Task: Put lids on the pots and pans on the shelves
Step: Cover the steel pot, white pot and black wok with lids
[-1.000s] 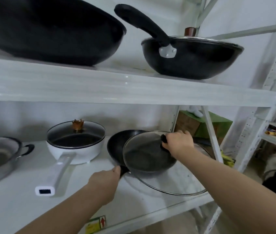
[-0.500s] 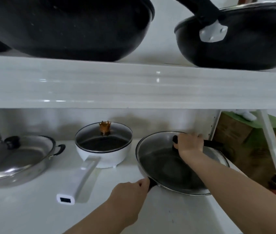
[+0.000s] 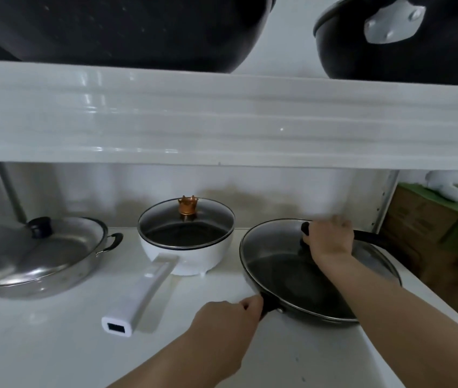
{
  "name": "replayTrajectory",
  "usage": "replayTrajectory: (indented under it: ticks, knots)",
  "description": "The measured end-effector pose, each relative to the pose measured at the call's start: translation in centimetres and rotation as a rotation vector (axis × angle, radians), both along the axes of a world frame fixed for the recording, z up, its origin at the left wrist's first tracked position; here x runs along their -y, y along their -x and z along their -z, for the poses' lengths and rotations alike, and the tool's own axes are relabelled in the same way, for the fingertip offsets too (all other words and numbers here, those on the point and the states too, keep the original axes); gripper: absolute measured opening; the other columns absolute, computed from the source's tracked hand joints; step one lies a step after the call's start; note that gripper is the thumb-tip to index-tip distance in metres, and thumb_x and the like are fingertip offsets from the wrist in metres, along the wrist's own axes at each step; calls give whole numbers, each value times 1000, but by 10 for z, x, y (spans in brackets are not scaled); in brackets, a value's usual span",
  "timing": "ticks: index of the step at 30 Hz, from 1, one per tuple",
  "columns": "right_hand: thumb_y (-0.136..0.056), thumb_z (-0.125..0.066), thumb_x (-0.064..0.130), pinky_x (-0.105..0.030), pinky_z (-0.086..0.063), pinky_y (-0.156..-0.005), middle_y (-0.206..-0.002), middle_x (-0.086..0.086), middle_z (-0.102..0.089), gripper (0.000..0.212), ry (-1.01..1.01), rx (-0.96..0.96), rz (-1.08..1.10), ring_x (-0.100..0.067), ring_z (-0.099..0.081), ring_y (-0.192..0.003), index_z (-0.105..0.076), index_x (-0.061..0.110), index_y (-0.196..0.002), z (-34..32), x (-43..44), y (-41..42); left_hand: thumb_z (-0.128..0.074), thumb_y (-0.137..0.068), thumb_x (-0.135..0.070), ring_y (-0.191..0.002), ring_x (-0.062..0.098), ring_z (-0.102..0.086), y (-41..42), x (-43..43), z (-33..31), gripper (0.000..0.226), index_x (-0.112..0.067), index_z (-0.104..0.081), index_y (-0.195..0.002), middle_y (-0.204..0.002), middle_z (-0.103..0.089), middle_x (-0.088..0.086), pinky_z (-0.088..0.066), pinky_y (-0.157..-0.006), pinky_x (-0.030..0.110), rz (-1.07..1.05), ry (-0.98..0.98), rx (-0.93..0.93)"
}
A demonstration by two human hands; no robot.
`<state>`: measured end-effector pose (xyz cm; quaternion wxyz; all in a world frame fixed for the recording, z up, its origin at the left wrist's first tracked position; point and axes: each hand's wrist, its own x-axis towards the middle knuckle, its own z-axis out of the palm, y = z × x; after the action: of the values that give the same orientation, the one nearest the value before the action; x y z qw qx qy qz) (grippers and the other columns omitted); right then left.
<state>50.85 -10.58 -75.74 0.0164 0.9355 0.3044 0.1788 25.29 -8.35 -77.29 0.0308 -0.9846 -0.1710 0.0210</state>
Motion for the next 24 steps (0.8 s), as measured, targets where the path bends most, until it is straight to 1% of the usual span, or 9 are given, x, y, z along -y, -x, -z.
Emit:
replayTrajectory:
  ticks: [3,5,7,8,9,11,13,16,24]
  knots:
    - [-95,-45,28,-35,-36,-86,-95,-1,-67,24,6,21,-26,-24,-48,-107,-54,22,-73,5,-2,-6,-50,-82,7,-47,18,-28,-3,0,2,56,-10,-29,-132,-62,-27,2,-23,-44,28,1,1,-1]
    - [-95,-45,29,-35,-36,-87,-90,-1,-66,27,10,33,-46,-23,-48,-107,-53,21,-71,6,-1,-11,-49,-82,7,-47,18,-28,-5,0,3,54,-9,-30,-131,-62,-29,3,-22,-44,28,-4,-14,-1]
    - [-96,-45,32,-35,-36,-87,-72,2,-54,36,21,38,-66,-22,-49,-104,-46,21,-61,6,1,-15,-48,-82,7,-47,18,-29,-6,1,5,54,-10,-31,-130,-68,-45,9,-22,-44,28,-9,-31,1]
    - [-96,-45,33,-35,-37,-86,-65,2,-45,38,19,38,-77,-22,-49,-102,-44,21,-59,6,2,-16,-48,-82,7,-47,18,-30,-6,0,6,54,-10,-30,-130,-77,-55,12,-23,-44,28,-14,-36,6]
    - [-96,-45,34,-35,-38,-86,-64,3,-40,37,14,34,-89,-22,-50,-102,-46,21,-61,5,3,-16,-48,-82,7,-47,18,-30,-6,0,8,55,-11,-30,-131,-86,-60,14,-23,-44,28,-19,-41,11]
    - [-95,-47,36,-35,-38,-89,-71,1,-47,30,11,21,-98,-23,-51,-103,-54,20,-71,3,3,-16,-48,-82,7,-47,19,-31,-8,0,10,55,-11,-29,-130,-89,-63,14,-24,-44,28,-23,-53,13]
    - [-94,-48,39,-35,-39,-89,-83,-3,-58,27,17,37,-87,-23,-52,-102,-58,19,-79,1,5,-17,-49,-82,6,-47,19,-32,-10,0,12,55,-11,-29,-130,-79,-57,12,-24,-44,28,-27,-61,6]
    - [-93,-49,40,-34,-38,-83,-89,-3,-64,25,20,68,-91,-22,-52,-101,-54,20,-78,4,6,-18,-51,-83,5,-48,18,-33,-13,-1,13,55,-12,-29,-130,-63,-38,4,-25,-43,28,-21,-60,-11]
    - [-94,-47,37,-34,-37,-87,-97,-2,-68,23,28,81,-61,-24,-51,-105,-54,21,-79,6,5,-15,-48,-82,7,-47,19,-33,-13,0,14,54,-11,-29,-129,-60,-35,3,-24,-44,28,-5,-81,-26]
